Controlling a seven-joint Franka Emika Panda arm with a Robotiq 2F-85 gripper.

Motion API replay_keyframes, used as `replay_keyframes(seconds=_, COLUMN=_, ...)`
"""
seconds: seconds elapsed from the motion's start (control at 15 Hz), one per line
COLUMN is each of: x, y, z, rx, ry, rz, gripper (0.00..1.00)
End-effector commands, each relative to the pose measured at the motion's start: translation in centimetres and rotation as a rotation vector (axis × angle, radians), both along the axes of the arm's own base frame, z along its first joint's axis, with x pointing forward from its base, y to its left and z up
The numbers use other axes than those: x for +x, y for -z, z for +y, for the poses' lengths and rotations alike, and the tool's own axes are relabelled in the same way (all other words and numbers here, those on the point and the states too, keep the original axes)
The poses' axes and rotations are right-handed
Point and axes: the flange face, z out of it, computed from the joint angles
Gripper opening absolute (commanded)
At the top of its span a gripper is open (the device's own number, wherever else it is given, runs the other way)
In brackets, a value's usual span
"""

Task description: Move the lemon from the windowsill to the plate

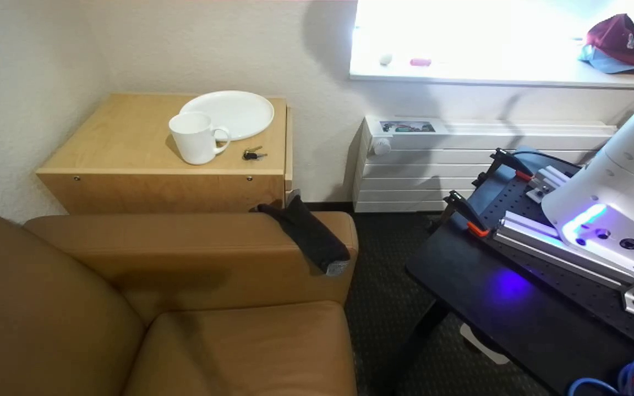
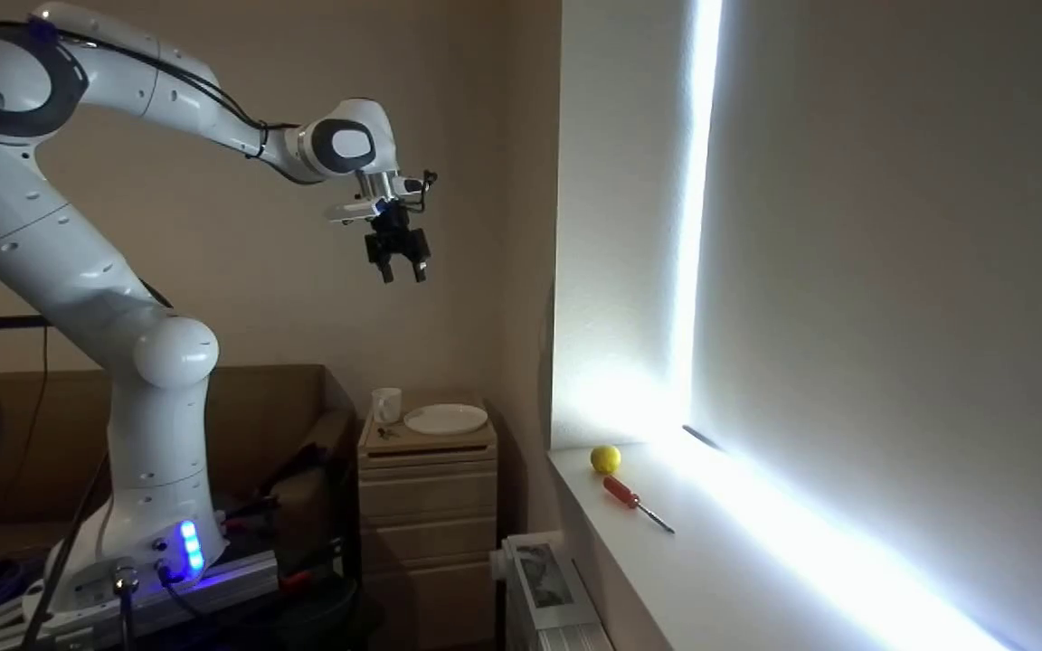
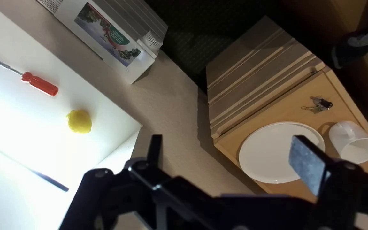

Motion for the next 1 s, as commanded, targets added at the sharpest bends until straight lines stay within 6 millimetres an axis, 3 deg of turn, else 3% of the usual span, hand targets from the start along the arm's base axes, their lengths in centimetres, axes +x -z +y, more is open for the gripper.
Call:
replay_keyframes(seconds=0.0, x=2.6, y=-1.1, z=-7.2, rx=-0.035, ry=0.111, rz=-0.033, gripper=1.00)
replay_keyframes(seconds=0.4, x=5.7, y=-1.1, z=-22.3, rx=0.021, ry=0.488, rz=-0.036, gripper=1.00)
replay_keyframes(seconds=0.6, x=8.7, y=1.0, z=-28.4, rx=0.053, ry=0.662, rz=-0.030, gripper=1.00)
replay_keyframes(seconds=0.73, x=11.3, y=2.9, z=-30.4, rx=0.086, ry=0.773, rz=-0.008, gripper=1.00)
replay_keyframes(seconds=0.87, x=14.1, y=3.8, z=-30.4, rx=0.157, ry=0.861, rz=0.035, gripper=1.00)
replay_keyframes(seconds=0.93, x=11.2, y=3.3, z=-29.9, rx=0.119, ry=0.792, rz=-0.002, gripper=1.00)
